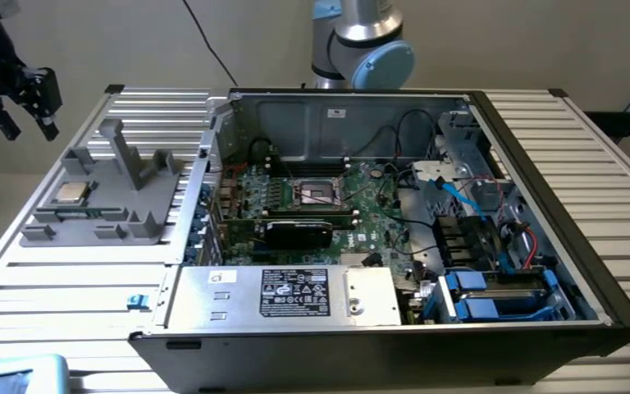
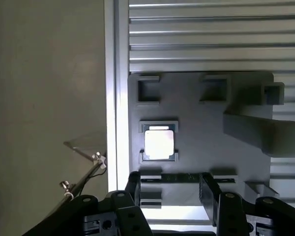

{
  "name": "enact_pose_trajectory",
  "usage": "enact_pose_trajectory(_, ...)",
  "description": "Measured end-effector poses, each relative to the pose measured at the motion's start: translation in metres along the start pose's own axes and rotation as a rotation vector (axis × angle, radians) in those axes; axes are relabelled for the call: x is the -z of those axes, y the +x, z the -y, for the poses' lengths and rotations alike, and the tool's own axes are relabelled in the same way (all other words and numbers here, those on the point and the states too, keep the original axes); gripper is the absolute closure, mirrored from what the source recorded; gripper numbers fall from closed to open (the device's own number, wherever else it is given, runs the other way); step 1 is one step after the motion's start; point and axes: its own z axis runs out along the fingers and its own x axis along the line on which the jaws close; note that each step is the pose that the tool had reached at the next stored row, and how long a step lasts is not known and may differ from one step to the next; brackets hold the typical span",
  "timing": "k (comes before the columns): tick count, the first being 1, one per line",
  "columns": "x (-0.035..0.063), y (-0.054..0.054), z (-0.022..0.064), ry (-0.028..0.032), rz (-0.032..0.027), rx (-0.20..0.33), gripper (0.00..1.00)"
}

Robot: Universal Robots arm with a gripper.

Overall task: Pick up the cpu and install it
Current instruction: 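Pick up the cpu and move it towards the insertion slot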

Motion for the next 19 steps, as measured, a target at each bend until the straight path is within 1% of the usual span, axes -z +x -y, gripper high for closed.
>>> enact_pose_trajectory(2, -0.0037, 0.0, -0.0001, -0.0002, 0.0, 0.002, 0.39)
enact_pose_trajectory(4, -0.0073, 0.0, 0.0001, -0.0024, 0.0002, 0.013, 0.39)
enact_pose_trajectory(8, -0.0145, 0.0, 0.0003, -0.0036, 0.0008, 0.071, 0.39)
enact_pose_trajectory(9, -0.0163, 0.0, 0.0003, -0.004, 0.0009, 0.077, 0.39)
enact_pose_trajectory(16, -0.0289, 0.001, 0.0001, -0.0052, 0.001, 0.078, 0.39)
enact_pose_trajectory(17, -0.0307, 0.002, 0.0001, -0.0063, 0.0011, 0.078, 0.39)
enact_pose_trajectory(19, -0.0334, 0.003, 0.0001, -0.0109, 0.0009, 0.075, 0.39)
